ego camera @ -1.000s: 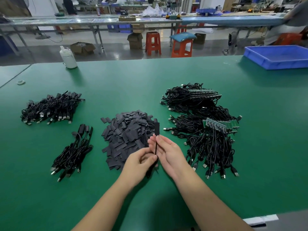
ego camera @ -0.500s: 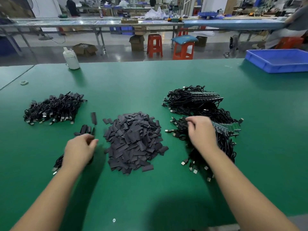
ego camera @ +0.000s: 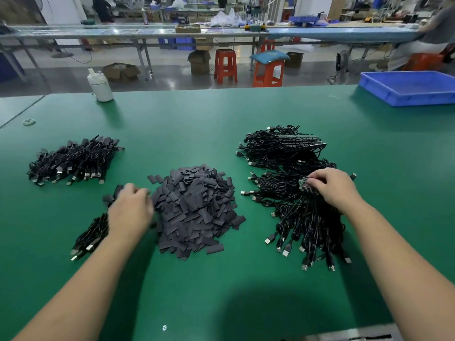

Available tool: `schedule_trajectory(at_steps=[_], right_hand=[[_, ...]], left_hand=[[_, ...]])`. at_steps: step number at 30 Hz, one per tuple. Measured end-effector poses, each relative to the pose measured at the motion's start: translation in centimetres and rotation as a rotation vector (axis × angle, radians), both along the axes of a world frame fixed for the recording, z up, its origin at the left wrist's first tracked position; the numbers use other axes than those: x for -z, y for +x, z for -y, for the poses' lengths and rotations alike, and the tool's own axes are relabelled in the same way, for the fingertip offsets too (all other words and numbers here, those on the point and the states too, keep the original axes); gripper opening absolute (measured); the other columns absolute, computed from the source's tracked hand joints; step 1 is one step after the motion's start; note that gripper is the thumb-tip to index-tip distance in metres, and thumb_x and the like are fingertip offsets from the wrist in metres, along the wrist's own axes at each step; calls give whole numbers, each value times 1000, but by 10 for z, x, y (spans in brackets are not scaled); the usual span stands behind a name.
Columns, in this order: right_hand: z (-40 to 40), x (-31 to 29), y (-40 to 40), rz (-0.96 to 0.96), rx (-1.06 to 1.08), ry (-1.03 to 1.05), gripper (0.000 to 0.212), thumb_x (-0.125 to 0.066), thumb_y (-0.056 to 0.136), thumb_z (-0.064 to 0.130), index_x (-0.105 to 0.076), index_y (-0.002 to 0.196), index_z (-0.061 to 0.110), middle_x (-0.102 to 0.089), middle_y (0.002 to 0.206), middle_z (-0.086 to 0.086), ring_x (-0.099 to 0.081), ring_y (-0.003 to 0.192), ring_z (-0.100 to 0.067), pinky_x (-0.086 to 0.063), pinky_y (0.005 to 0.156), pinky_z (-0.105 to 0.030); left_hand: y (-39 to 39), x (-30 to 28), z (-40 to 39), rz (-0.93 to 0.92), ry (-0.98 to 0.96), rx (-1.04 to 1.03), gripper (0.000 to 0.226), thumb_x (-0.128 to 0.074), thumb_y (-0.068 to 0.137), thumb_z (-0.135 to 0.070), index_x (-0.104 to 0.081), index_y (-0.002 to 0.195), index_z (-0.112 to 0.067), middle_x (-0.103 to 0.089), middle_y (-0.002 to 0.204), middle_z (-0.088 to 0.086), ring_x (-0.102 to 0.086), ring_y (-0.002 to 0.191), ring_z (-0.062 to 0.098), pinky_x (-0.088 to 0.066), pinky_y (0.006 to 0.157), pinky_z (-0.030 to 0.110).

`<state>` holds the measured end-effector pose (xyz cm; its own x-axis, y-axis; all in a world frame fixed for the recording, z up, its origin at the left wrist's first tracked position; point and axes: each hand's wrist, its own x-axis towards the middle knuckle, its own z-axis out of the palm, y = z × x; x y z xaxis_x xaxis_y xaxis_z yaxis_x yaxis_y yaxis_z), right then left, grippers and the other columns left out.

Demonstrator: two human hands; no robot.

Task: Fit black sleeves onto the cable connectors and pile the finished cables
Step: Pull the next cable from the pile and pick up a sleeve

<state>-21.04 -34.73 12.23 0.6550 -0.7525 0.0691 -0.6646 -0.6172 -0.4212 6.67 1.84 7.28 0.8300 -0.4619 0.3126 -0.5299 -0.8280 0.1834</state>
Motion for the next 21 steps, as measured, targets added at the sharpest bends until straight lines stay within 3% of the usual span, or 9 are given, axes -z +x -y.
schedule_trajectory(at_steps=[2,6,10,11,15,17,21], right_hand=[[-7,-10,4,10,-71,4,13,-64,96,28,-76,99,24,-73,102,3,-59,88,-17,-45,78,-32],[-30,-29,17,-16,-164,-39,14,-65,96,32,-77,99,25,-73,99,4,-60,94,-11,-49,83,-33],[-55,-40,23,-7,-245,-93,17,-65,95,32,-78,103,24,-74,98,2,-64,94,-19,-49,84,-31],[-60,-42,23,4,-263,-103,17,-65,95,31,-78,103,24,-74,97,2,-64,93,-20,-48,83,-31],[-73,-52,19,65,-301,-124,16,-64,95,27,-78,101,24,-72,94,2,-64,91,-22,-48,85,-34],[-77,-57,16,82,-302,-133,16,-64,95,28,-78,101,24,-69,94,1,-63,92,-24,-49,84,-37],[-86,-64,16,138,-259,-206,18,-61,96,29,-77,101,23,-69,94,-2,-63,92,-26,-50,82,-38]], left_hand=[[-31,-9,37,-88,-30,210,21,-56,95,-26,-72,108,-21,-67,101,-1,-59,77,13,-52,62,27],[-102,-25,111,-452,-259,484,31,-58,95,-37,-66,123,-26,-71,111,-10,-64,100,8,-49,95,28],[-153,-36,163,-822,-508,503,47,-63,93,-38,-54,137,-25,-70,111,-12,-61,95,-4,-43,84,8],[-160,-40,171,-857,-551,498,44,-64,93,-37,-56,135,-25,-71,107,-10,-61,91,-3,-45,81,10],[-168,-54,182,-754,-625,483,8,-64,93,-26,-70,98,-24,-65,72,-2,-59,68,16,-52,74,38],[-170,-58,180,-706,-648,485,7,-65,92,-24,-70,88,-22,-67,69,-2,-64,71,22,-54,74,40],[-177,-67,178,-520,-645,443,18,-61,93,-26,-67,79,-16,-61,63,2,-55,68,27,-48,68,41]])
